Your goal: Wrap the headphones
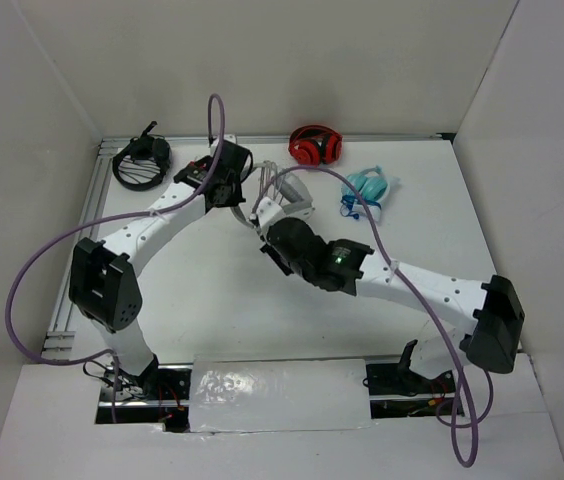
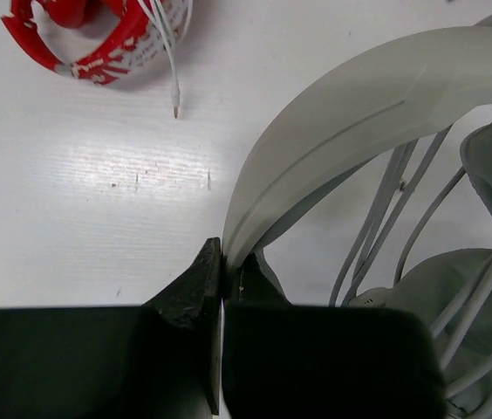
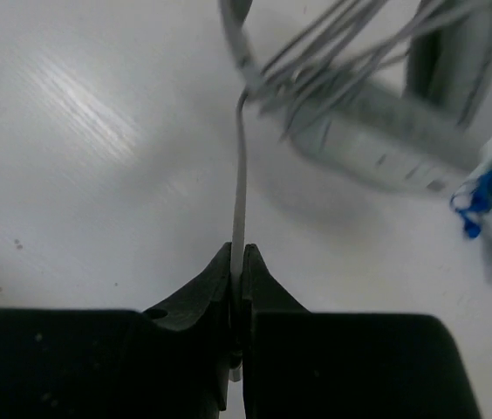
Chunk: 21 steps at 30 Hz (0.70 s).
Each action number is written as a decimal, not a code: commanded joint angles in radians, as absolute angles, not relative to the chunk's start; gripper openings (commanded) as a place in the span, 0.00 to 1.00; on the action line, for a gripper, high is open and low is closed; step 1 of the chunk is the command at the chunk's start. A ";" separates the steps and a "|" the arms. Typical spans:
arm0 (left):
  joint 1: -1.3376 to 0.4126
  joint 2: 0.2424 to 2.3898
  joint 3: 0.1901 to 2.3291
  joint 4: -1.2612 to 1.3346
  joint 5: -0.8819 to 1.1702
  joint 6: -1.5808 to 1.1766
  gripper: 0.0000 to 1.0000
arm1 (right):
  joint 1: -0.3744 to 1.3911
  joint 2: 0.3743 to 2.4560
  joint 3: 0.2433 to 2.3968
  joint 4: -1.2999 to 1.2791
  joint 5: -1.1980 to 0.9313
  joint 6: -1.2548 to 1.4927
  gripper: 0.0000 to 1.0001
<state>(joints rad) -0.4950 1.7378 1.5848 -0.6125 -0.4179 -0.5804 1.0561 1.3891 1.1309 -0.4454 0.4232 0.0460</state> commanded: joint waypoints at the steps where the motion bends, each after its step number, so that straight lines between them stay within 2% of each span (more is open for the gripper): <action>1: -0.517 1.712 1.560 -0.494 -0.374 -0.543 0.00 | 1.022 1.388 1.279 -0.480 0.362 -0.182 0.00; 8: -0.595 1.652 1.415 -0.508 -0.368 -0.534 0.00 | 0.908 1.496 1.439 -0.575 0.374 -0.278 0.00; 14: -0.670 1.490 1.234 -0.407 -0.213 -0.483 0.00 | 0.848 1.476 1.385 -0.532 0.440 -0.252 0.00; 17: -0.710 1.416 1.152 -0.348 -0.138 -0.433 0.00 | 0.833 1.439 1.320 -0.508 0.449 -0.233 0.10; 21: -0.747 1.390 1.089 -0.341 -0.069 -0.407 0.00 | 0.801 1.387 1.251 -0.453 0.442 -0.213 0.09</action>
<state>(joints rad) -0.6846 1.4334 1.1217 -0.3710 -0.2001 -0.4923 0.8658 1.4452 1.2846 -0.5835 0.3252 -0.2291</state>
